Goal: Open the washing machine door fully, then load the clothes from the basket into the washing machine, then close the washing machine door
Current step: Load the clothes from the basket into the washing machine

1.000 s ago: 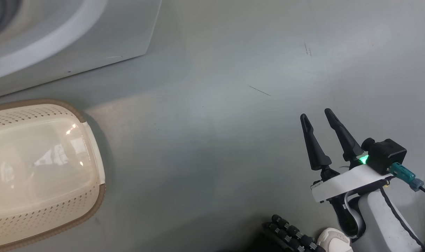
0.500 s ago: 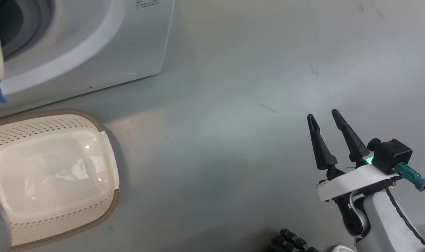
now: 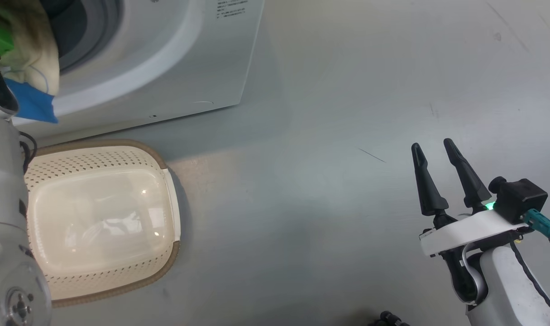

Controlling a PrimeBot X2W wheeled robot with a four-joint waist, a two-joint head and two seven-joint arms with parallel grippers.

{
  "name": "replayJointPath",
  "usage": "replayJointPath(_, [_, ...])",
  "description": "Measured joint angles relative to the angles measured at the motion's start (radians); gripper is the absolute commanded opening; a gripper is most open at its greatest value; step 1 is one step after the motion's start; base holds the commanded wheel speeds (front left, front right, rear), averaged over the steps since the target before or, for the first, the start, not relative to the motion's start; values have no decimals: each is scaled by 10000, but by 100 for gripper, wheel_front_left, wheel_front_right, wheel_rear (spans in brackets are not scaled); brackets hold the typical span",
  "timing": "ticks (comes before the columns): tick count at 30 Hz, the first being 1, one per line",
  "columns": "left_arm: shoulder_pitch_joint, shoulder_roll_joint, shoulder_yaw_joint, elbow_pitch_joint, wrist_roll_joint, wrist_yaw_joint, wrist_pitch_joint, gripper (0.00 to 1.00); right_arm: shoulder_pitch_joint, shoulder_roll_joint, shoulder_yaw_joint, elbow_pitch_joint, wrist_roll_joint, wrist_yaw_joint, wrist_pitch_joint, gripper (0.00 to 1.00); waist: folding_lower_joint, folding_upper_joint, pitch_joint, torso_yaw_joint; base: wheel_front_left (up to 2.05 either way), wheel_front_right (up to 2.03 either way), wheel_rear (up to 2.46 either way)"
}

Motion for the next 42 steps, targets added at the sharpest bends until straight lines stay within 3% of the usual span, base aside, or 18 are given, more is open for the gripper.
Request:
replayJointPath(7, [455, -385, 10, -113, -134, -4, 0, 100, -49, 21, -199, -58, -2, 0, 0, 100, 0, 0, -131, 363, 0, 0, 0])
replayJointPath(13, [996, -968, -96, -696, -245, -384, 0, 100, -55, 21, -527, -123, -13, 0, 0, 100, 0, 0, -206, 711, 0, 0, 0])
replayJointPath(27, [2927, -1189, -347, -2063, -401, -926, 2, 100, -109, 8, -709, -238, -111, 0, 0, 100, 0, 0, -191, 1213, 0, 0, 0])
replayJointPath(42, [5303, -1250, -757, -3701, -546, -1172, 4, 100, -159, 6, -731, -242, -123, 0, 0, 100, 0, 0, -190, 1338, 0, 0, 0])
